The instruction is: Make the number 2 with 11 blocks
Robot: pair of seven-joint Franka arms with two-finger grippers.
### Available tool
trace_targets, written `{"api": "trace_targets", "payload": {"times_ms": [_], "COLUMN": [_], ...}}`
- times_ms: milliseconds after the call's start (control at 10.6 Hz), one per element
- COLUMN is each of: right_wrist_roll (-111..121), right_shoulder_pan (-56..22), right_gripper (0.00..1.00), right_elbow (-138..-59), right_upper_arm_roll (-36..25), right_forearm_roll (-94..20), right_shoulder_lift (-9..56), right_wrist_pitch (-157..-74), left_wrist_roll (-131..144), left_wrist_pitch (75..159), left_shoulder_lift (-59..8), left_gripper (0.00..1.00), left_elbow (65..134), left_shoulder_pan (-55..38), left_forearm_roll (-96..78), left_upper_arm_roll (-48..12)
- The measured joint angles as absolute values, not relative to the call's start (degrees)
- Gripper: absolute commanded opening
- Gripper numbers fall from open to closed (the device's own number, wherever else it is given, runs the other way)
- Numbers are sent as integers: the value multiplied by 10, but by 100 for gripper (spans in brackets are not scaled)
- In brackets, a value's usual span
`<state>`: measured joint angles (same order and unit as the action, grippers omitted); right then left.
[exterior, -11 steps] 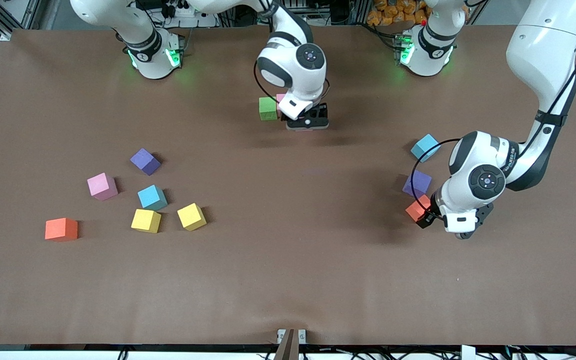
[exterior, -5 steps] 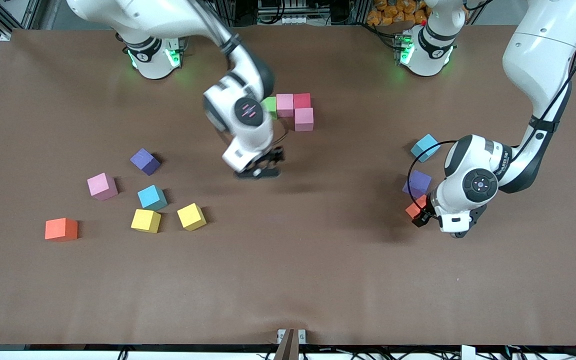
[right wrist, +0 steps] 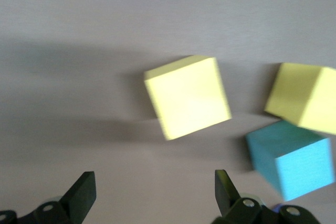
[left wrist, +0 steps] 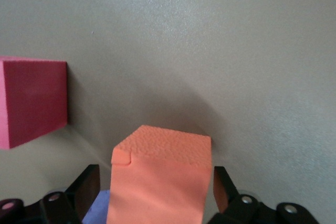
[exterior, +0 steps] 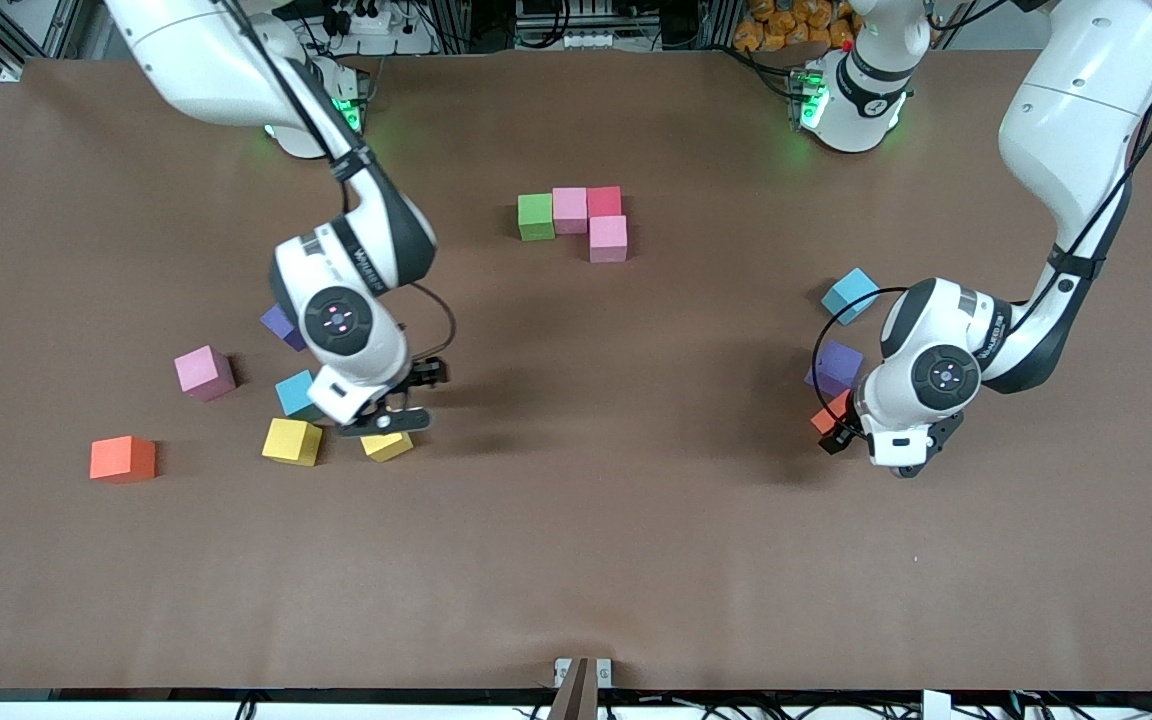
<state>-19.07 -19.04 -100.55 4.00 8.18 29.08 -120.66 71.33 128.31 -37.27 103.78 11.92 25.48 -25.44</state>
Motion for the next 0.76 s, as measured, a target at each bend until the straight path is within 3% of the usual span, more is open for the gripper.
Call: {"api": "trace_targets", "payload": {"times_ms": [189,758], "right_wrist_roll": [-141,63], "right_shoulder_pan": [-149,-37], "right_gripper": [100,100], "right_elbow": [-1022,-1126], "right_upper_arm_roll": [39,39], "right_forearm_roll": [91,93], "right_shoulder_lift": [290,241], "right_wrist_pitch": [-1209,-1303], "left_wrist_roll": [670,639], "left_wrist_pitch": [1286,1291], "left_shoulder_lift": [-380,-380], "left_gripper": [0,0], "left_elbow": [1038,1029], "left_shoulder_pan": [119,112], "left_forearm_roll": [291,294], "left_upper_arm_roll": [-254,-291]}}
